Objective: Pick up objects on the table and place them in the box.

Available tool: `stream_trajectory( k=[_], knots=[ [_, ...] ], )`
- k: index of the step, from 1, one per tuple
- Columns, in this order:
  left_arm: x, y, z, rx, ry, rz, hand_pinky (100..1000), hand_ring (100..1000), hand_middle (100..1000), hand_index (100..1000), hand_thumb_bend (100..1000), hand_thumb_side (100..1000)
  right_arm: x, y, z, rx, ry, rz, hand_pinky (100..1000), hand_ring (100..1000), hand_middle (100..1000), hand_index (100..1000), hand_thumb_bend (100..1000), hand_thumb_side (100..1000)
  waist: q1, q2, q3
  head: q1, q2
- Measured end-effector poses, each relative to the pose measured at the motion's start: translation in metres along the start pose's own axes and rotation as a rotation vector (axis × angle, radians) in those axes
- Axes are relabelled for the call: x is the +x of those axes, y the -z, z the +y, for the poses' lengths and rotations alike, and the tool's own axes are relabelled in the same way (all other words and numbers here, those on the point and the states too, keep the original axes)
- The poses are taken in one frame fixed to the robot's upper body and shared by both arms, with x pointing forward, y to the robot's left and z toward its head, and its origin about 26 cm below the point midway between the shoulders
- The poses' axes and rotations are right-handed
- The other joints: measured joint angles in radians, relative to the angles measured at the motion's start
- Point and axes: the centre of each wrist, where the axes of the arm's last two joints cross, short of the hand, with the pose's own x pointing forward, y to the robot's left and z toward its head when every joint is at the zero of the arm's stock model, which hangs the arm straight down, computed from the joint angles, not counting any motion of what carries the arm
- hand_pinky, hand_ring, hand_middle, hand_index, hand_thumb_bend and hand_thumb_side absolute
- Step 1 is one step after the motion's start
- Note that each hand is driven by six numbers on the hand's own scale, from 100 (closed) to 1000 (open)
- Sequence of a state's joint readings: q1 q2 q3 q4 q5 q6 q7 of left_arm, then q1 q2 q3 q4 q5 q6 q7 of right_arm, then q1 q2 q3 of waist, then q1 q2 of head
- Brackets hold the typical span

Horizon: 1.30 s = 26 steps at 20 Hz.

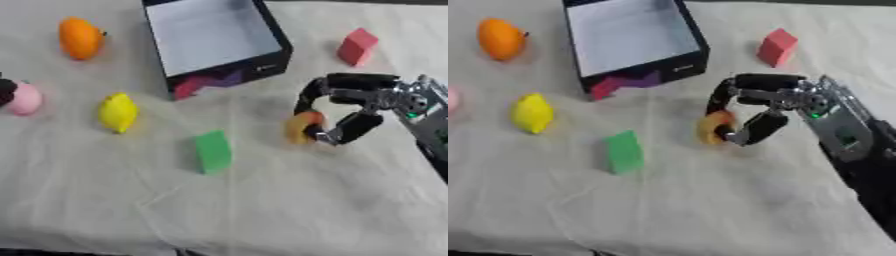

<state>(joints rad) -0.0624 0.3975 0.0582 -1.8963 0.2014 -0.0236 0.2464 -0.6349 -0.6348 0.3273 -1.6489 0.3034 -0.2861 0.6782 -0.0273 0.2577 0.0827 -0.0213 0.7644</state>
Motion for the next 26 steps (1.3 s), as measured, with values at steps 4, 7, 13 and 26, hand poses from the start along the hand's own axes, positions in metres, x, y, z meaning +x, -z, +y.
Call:
stream_trajectory(
  k=[4,7,13,26],
  knots=[
    [0.000,0.000,0.000,0.001,0.000,0.000,844,733,605,725,100,804,0.014,-0.012,-0.032,-0.104,-0.026,-0.027,740,598,485,610,100,147,0.000,0.000,0.007,-0.002,0.000],
    [0.000,0.000,0.000,0.000,0.000,0.001,845,733,604,725,100,806,0.022,-0.017,-0.057,-0.206,-0.038,-0.039,738,594,482,606,111,137,0.000,-0.001,0.021,-0.012,0.000],
    [0.002,0.005,-0.004,-0.024,-0.008,-0.010,846,733,604,724,100,806,0.021,-0.015,-0.099,-0.349,-0.070,-0.013,741,595,479,602,172,162,-0.019,0.000,0.064,-0.054,0.000],
    [0.016,0.025,-0.031,-0.171,-0.071,-0.055,847,734,605,724,100,819,-0.057,-0.015,-0.128,-0.525,-0.142,0.261,734,594,475,595,246,220,-0.080,0.002,0.254,-0.212,-0.021]
  ],
)
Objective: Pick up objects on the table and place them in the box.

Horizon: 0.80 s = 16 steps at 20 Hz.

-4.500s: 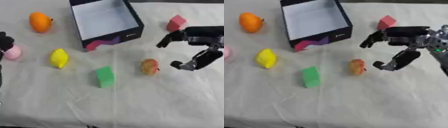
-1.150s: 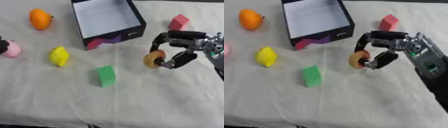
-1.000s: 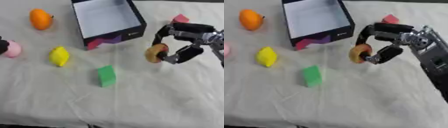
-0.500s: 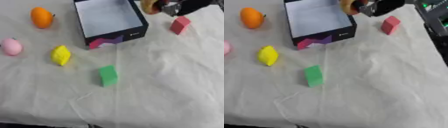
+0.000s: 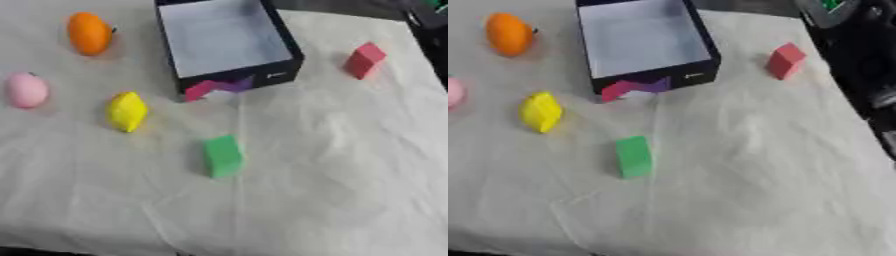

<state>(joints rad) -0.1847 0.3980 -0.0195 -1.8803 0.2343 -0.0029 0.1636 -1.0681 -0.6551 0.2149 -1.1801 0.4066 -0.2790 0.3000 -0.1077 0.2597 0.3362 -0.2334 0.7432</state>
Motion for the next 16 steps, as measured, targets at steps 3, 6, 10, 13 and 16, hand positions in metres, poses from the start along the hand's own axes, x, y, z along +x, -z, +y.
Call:
stream_trajectory(
  k=[3,6,10,13,16],
  knots=[
    [0.002,0.006,-0.006,-0.036,-0.015,-0.004,848,734,604,723,100,827,-0.012,0.004,0.008,-0.010,-0.027,0.039,733,595,474,595,252,245,-0.011,0.005,0.047,-0.044,0.000],
    [0.001,0.008,-0.010,-0.057,-0.031,-0.003,848,734,603,723,100,829,-0.018,0.006,0.020,0.001,-0.055,0.056,732,596,474,594,251,269,-0.015,0.015,0.075,-0.076,-0.001],
    [0.000,0.009,-0.014,-0.066,-0.041,0.001,848,734,602,722,100,835,-0.019,0.011,0.037,0.031,-0.087,0.047,731,597,473,592,263,317,-0.020,0.021,0.083,-0.094,-0.003],
    [0.000,0.009,-0.014,-0.071,-0.042,0.003,848,734,601,720,100,835,-0.019,0.011,0.051,0.059,-0.114,0.041,738,617,489,611,312,372,-0.024,0.023,0.083,-0.101,-0.003],
    [-0.001,0.009,-0.015,-0.076,-0.043,0.005,848,734,600,719,100,836,-0.019,0.010,0.056,0.075,-0.154,0.032,757,677,517,672,343,434,-0.025,0.024,0.084,-0.104,-0.006]
  ],
)
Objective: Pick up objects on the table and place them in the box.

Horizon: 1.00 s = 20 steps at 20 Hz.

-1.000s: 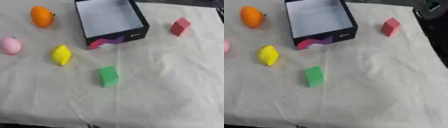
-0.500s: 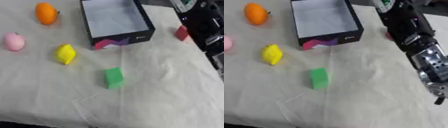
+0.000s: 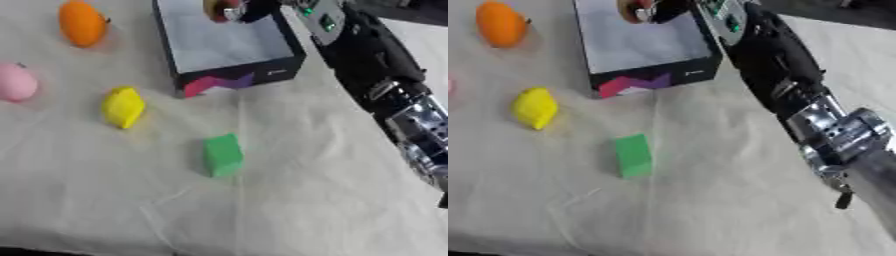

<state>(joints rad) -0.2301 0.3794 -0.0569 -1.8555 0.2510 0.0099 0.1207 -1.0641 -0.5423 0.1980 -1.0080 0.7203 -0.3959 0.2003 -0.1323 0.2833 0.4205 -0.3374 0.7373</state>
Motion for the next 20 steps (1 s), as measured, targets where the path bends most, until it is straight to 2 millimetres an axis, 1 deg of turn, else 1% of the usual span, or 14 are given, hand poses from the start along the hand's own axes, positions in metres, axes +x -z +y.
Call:
stream_trajectory(
  k=[1,2,4,5,7,9,10,12,14,16,17,18,19,20],
  knots=[
    [0.000,0.000,0.000,0.000,0.000,0.001,848,734,600,719,100,837,0.000,-0.001,0.002,0.011,-0.016,-0.002,768,724,544,716,380,428,0.000,0.000,0.000,0.000,0.000],
    [-0.001,0.000,0.000,0.000,0.000,0.002,848,734,599,719,100,838,-0.001,-0.001,0.004,0.021,-0.031,-0.005,787,765,589,775,363,463,0.000,0.000,0.000,0.000,0.000],
    [-0.001,0.000,0.000,0.000,0.000,0.003,848,734,599,718,100,838,-0.001,-0.003,0.006,0.045,-0.064,-0.015,804,803,632,827,349,435,0.000,0.000,-0.002,0.000,0.000],
    [-0.001,0.000,0.000,0.001,0.000,0.003,848,734,599,718,100,839,-0.002,-0.003,0.007,0.053,-0.075,-0.019,803,802,628,827,320,395,0.000,0.000,-0.004,0.001,0.000],
    [-0.002,-0.002,0.001,0.004,0.001,0.009,848,735,599,718,100,841,-0.002,-0.004,0.007,0.061,-0.079,-0.025,803,801,625,826,314,353,0.000,0.000,-0.013,0.003,0.000],
    [-0.004,-0.005,0.003,0.012,0.004,0.019,849,735,598,718,100,841,-0.003,-0.005,0.003,0.043,-0.060,-0.031,804,801,623,827,311,306,0.000,0.000,-0.027,0.009,0.005],
    [-0.005,-0.006,0.003,0.015,0.007,0.024,849,735,598,718,100,840,-0.003,-0.006,-0.002,0.027,-0.049,-0.033,805,801,625,829,301,284,0.000,0.000,-0.033,0.011,0.009],
    [-0.007,-0.009,0.005,0.026,0.011,0.035,849,735,598,718,100,838,-0.005,-0.010,-0.018,-0.014,-0.022,-0.034,809,804,627,831,261,233,0.000,-0.001,-0.048,0.020,0.015],
    [-0.009,-0.011,0.007,0.035,0.014,0.042,849,735,598,717,100,838,-0.011,-0.019,-0.035,-0.045,0.010,-0.018,813,808,636,833,261,218,0.000,-0.001,-0.061,0.029,0.021],
    [-0.011,-0.013,0.009,0.043,0.019,0.050,849,736,598,717,100,837,-0.019,-0.032,-0.049,-0.064,0.043,0.004,823,823,663,838,257,239,0.000,-0.003,-0.077,0.040,0.027],
    [-0.011,-0.015,0.010,0.048,0.022,0.054,849,736,598,717,100,837,-0.024,-0.041,-0.053,-0.063,0.056,0.019,826,827,671,841,253,248,0.000,-0.006,-0.087,0.046,0.027],
    [-0.012,-0.016,0.011,0.054,0.025,0.056,850,736,597,717,100,836,-0.030,-0.052,-0.056,-0.055,0.064,0.033,838,841,699,848,282,298,0.000,-0.011,-0.097,0.051,0.027],
    [-0.013,-0.017,0.013,0.059,0.031,0.060,850,736,597,717,100,836,-0.036,-0.065,-0.058,-0.042,0.065,0.045,845,848,714,854,293,323,0.000,-0.015,-0.107,0.057,0.027],
    [-0.013,-0.018,0.014,0.066,0.036,0.062,850,736,597,717,100,837,-0.041,-0.078,-0.060,-0.024,0.061,0.055,848,852,721,857,282,334,0.000,-0.017,-0.115,0.062,0.027]
  ],
)
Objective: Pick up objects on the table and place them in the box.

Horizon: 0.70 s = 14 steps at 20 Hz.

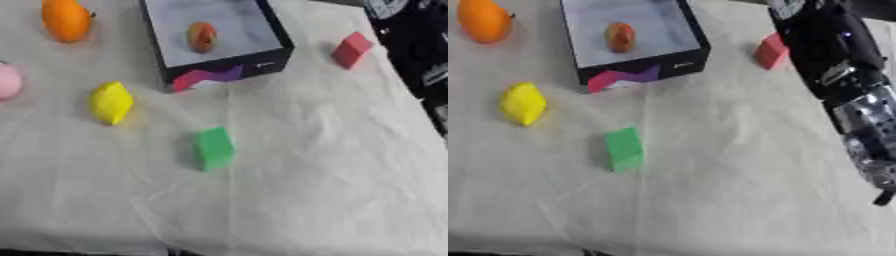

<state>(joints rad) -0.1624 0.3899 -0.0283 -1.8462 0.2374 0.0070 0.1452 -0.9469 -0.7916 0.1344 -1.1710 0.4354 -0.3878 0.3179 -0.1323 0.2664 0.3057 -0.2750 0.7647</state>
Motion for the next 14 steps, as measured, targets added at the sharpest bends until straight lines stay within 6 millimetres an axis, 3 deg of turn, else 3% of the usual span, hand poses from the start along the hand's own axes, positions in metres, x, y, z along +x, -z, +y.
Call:
stream_trajectory(
  k=[3,4,5,7,14],
  knots=[
    [-0.002,-0.003,0.004,0.019,0.008,0.008,850,736,597,717,100,838,-0.014,-0.041,-0.004,0.063,-0.018,0.028,851,854,731,860,280,352,0.000,-0.001,-0.022,0.014,0.000],
    [-0.002,-0.004,0.005,0.025,0.012,0.009,851,737,597,717,100,828,-0.018,-0.053,-0.005,0.081,-0.024,0.038,853,857,739,862,336,316,0.000,-0.001,-0.028,0.019,0.000],
    [-0.003,-0.004,0.006,0.030,0.015,0.010,851,737,597,717,100,838,-0.020,-0.063,-0.006,0.097,-0.027,0.048,853,857,741,863,286,376,0.000,-0.001,-0.033,0.022,0.000],
    [-0.003,-0.005,0.007,0.038,0.020,0.010,851,737,597,716,100,836,-0.024,-0.082,-0.006,0.129,-0.033,0.064,857,861,753,867,297,401,0.000,-0.001,-0.042,0.029,-0.001],
    [-0.002,-0.005,0.008,0.045,0.027,0.003,852,737,597,716,100,830,-0.028,-0.129,-0.004,0.217,-0.074,0.058,861,870,779,876,344,427,0.001,0.000,-0.048,0.042,-0.039]
  ],
)
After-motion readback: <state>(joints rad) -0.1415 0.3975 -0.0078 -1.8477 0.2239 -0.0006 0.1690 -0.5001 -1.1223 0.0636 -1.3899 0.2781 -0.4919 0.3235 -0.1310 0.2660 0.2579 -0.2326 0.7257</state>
